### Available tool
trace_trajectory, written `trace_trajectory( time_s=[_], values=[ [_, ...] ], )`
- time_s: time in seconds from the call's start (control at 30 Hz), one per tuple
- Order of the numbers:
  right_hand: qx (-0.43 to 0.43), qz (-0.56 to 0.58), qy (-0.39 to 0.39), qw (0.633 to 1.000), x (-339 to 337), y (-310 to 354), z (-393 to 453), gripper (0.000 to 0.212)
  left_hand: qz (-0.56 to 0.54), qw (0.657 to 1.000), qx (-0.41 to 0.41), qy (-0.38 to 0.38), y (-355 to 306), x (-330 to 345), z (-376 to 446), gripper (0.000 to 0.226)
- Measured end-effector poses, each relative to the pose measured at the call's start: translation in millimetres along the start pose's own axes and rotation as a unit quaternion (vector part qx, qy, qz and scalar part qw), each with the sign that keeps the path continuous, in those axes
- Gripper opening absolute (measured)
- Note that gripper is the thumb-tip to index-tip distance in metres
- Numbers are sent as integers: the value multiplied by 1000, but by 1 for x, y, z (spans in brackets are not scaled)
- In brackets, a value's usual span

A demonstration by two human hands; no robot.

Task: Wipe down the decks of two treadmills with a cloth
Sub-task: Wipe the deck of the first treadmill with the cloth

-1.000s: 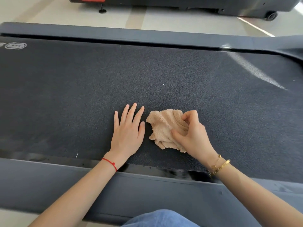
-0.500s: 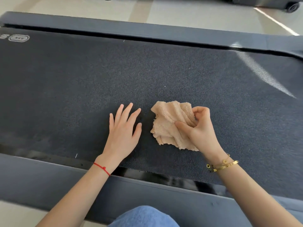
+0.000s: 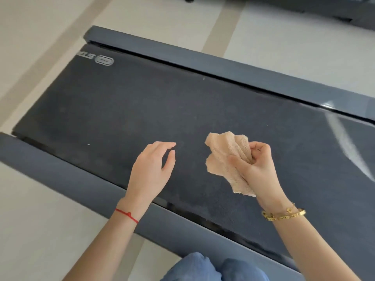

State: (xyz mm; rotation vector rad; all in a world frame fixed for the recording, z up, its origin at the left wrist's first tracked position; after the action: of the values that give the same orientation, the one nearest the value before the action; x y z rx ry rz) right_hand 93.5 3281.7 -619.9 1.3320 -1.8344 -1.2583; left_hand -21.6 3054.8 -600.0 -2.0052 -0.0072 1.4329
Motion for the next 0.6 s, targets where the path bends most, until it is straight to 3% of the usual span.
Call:
trace_trajectory(
  time_s=[0.2, 0.33, 0.6],
  values=[
    [36, 0, 63, 997, 37, 72, -17, 52, -24, 998, -32, -41, 3, -98, -22, 26],
    [15, -30, 109, 993, 74, 106, -12, 55, -16, 995, -54, -81, 27, -143, -40, 26],
    [-3, -20, 175, 984, 167, 92, 8, 58, -1, 986, -123, -113, 104, -144, -91, 25]
  ],
)
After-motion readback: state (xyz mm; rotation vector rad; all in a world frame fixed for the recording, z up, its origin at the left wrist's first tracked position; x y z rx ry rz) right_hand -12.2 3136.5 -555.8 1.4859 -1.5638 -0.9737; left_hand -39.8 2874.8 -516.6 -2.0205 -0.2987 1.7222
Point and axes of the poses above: each hand's wrist, its own z-axis towards the middle knuckle, its own x-axis out of the palm, y = z × x, the point moved 7 cm from there along z, towards the middle knuckle, and after that the axes turned 12 degrees about y, right-handed, at the moved point
